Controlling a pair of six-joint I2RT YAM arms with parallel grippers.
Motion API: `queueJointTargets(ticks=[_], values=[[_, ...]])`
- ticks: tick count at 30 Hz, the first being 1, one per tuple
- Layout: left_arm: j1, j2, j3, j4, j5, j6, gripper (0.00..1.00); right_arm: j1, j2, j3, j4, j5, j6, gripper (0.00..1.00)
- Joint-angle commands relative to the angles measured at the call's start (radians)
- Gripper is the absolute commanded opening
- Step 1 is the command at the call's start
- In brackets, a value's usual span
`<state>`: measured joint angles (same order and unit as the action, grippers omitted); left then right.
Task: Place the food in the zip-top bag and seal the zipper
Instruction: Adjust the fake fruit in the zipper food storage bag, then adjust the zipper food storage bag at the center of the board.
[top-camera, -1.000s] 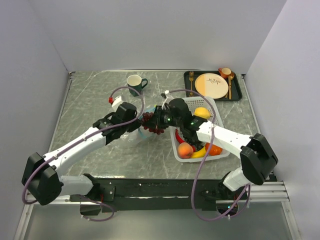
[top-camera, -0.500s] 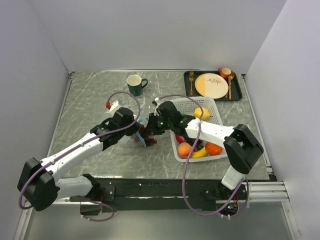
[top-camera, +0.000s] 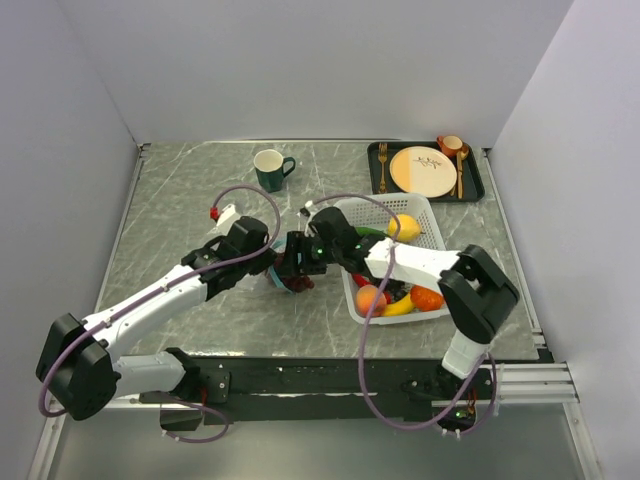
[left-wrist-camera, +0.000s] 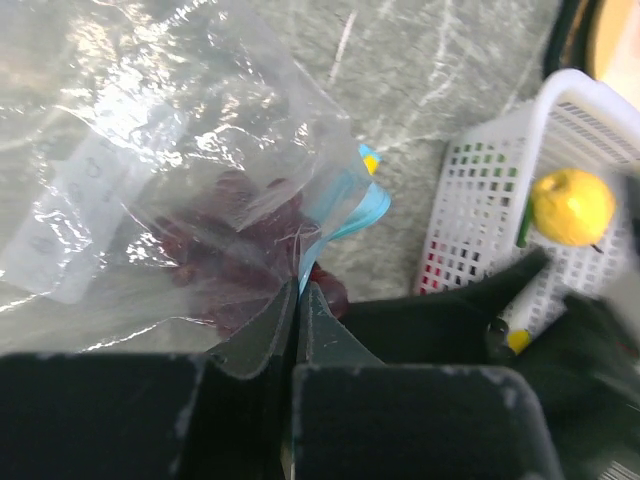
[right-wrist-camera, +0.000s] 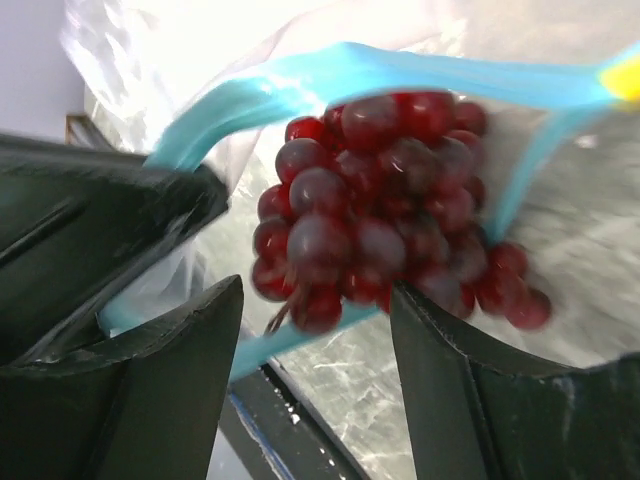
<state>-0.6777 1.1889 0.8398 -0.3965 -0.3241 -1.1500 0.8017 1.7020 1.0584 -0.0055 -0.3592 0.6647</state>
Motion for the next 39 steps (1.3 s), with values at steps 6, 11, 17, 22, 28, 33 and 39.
queueJointTargets(ticks=[6,11,17,22,28,33,39], values=[[0.004,-0.015,0.007,-0.03,-0.04,-0.014,0.01,-0.01,-0.137,-0.022,0.012,0.143,-0.028,0.68],[0.004,-0.012,0.01,-0.045,-0.044,-0.017,0.01,-0.016,-0.091,0.05,-0.152,0.302,-0.01,0.64],[0.006,-0.02,-0.001,-0.042,-0.047,-0.014,0.01,-0.029,0.007,0.115,-0.183,0.332,-0.019,0.56],[0.006,-0.017,0.007,-0.05,-0.05,-0.013,0.01,-0.05,0.085,0.157,-0.174,0.313,-0.014,0.54],[0.006,-0.014,0.005,-0.045,-0.047,-0.011,0.01,-0.081,0.139,0.138,-0.07,0.235,-0.001,0.52],[0.006,-0.006,0.004,-0.035,-0.032,-0.01,0.01,-0.096,0.168,0.092,0.07,0.154,0.012,0.52],[0.006,0.009,0.007,-0.028,-0.018,-0.001,0.01,-0.101,0.218,0.1,0.133,0.106,0.026,0.5]])
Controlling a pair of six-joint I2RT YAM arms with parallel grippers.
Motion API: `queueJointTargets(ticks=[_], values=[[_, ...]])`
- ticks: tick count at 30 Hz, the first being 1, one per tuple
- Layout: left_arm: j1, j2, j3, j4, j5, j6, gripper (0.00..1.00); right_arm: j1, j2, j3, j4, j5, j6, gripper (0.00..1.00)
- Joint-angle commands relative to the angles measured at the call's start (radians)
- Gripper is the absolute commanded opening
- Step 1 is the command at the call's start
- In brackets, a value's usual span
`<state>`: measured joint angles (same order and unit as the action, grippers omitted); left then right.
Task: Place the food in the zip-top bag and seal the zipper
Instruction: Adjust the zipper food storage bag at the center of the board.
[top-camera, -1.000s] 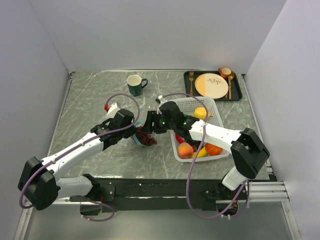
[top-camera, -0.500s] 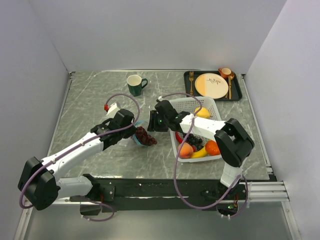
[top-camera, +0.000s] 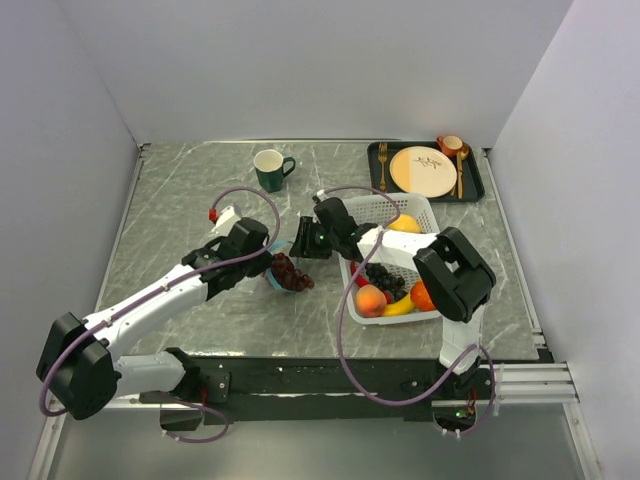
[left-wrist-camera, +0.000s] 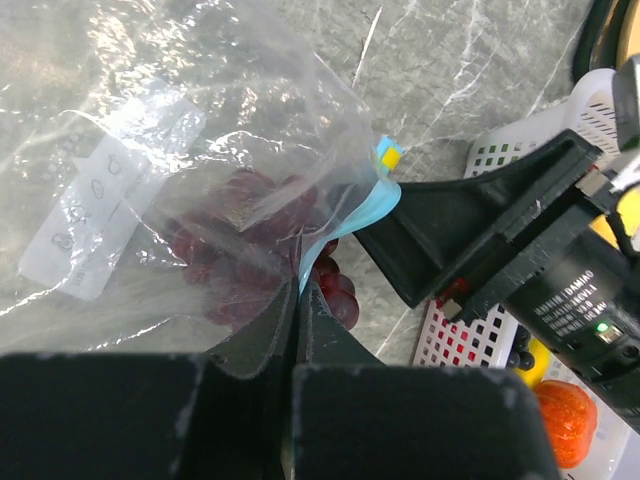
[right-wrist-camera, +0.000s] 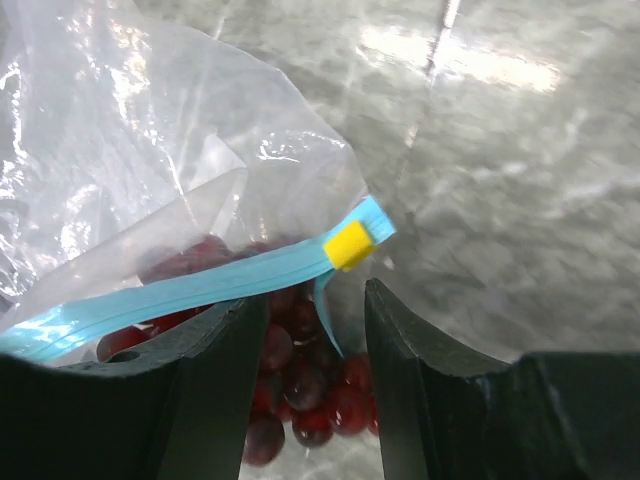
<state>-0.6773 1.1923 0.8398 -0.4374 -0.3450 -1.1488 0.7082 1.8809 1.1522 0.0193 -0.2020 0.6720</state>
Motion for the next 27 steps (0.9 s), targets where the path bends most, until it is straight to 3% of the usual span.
queueJointTargets(ticks=[1,5,11,12,14,17,27], values=[[0.005,0.006,0.007,0.012,0.003,-0.003,0.01,-0.012,0.049,0.026,0.093,-0.053,0.018,0.49],[0.005,0.0,-0.002,0.017,0.006,-0.008,0.01,-0.019,0.067,0.012,0.094,-0.043,0.015,0.48],[0.005,0.01,0.001,0.017,0.014,-0.003,0.01,-0.044,0.08,-0.02,0.163,-0.126,0.011,0.32],[0.007,0.013,0.001,0.022,0.015,-0.003,0.01,-0.047,0.08,-0.028,0.209,-0.149,0.011,0.17],[0.005,0.018,0.004,0.02,0.021,-0.002,0.01,-0.056,0.073,-0.043,0.234,-0.189,0.023,0.0],[0.005,0.012,0.008,0.005,0.014,-0.005,0.01,-0.064,0.017,-0.066,0.232,-0.186,0.011,0.0],[0.059,-0.026,0.045,-0.104,-0.022,-0.025,0.01,-0.059,-0.302,-0.039,0.004,-0.105,-0.071,0.0]])
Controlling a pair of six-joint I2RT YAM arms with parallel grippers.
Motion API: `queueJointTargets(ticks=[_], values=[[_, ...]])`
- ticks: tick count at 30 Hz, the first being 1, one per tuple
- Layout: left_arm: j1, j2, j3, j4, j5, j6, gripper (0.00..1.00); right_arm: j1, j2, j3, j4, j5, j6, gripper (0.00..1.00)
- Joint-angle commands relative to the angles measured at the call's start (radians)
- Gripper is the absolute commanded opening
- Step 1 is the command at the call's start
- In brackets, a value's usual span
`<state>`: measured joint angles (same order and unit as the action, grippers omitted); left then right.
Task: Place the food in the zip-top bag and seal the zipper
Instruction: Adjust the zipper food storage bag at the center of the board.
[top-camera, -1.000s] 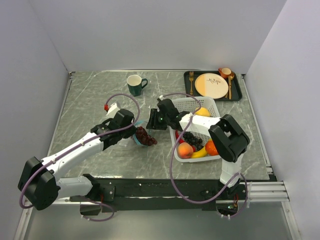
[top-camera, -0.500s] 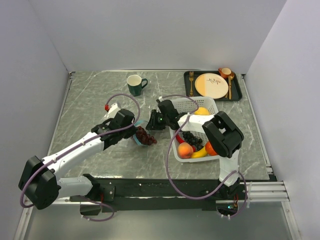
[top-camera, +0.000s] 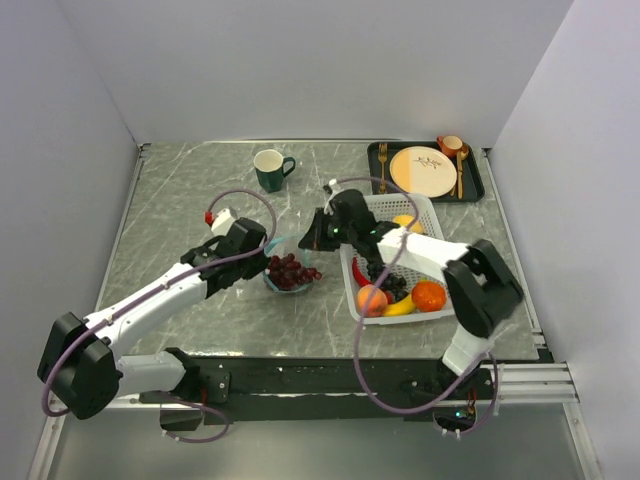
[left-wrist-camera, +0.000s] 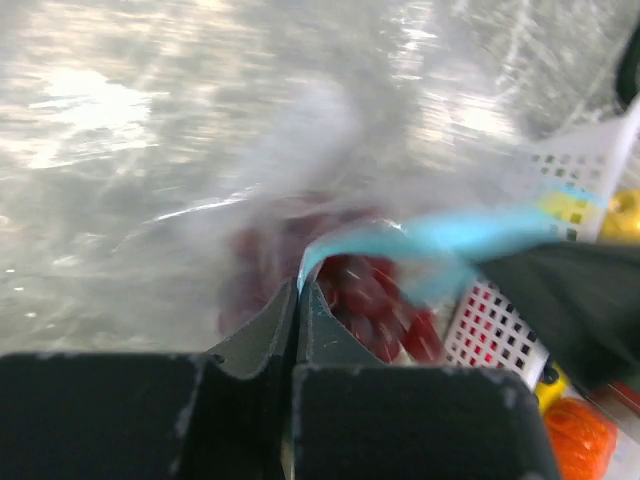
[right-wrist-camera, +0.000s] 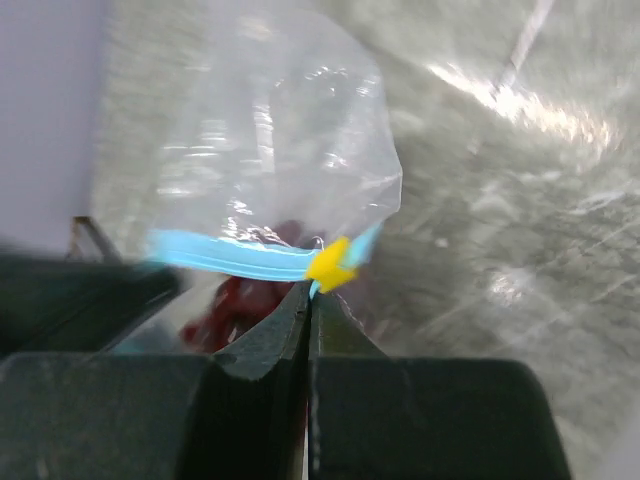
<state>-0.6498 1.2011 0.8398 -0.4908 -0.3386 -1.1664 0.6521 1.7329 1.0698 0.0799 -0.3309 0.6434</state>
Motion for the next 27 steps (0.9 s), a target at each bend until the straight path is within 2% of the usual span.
queueJointTargets(ticks=[1,6,8,11,15,17,22,27], values=[[0.039,-0.034,0.05,-0.057,-0.028,-0.003,0.01,0.0,-0.165,0.073,-0.074,0.018,-0.045,0.0],[0.073,-0.032,0.054,-0.084,-0.011,0.011,0.01,0.0,-0.17,0.185,-0.245,-0.025,-0.06,0.0],[0.076,-0.041,0.064,-0.092,-0.005,0.013,0.01,0.001,-0.186,0.222,-0.262,-0.037,-0.073,0.0],[0.076,-0.101,0.103,-0.115,0.009,0.028,0.01,0.0,-0.161,0.303,-0.362,0.025,-0.12,0.0],[0.075,-0.259,0.192,-0.124,0.027,0.057,0.01,-0.002,-0.069,0.427,-0.543,0.073,-0.191,0.0],[0.075,-0.285,0.267,-0.166,0.012,0.056,0.01,0.0,-0.049,0.461,-0.555,0.053,-0.203,0.0],[0.076,-0.249,0.39,-0.301,-0.02,0.057,0.01,0.0,0.04,0.631,-0.696,-0.052,-0.287,0.01],[0.075,-0.233,0.352,-0.288,-0.022,0.034,0.01,0.0,0.022,0.648,-0.695,-0.079,-0.294,0.04]])
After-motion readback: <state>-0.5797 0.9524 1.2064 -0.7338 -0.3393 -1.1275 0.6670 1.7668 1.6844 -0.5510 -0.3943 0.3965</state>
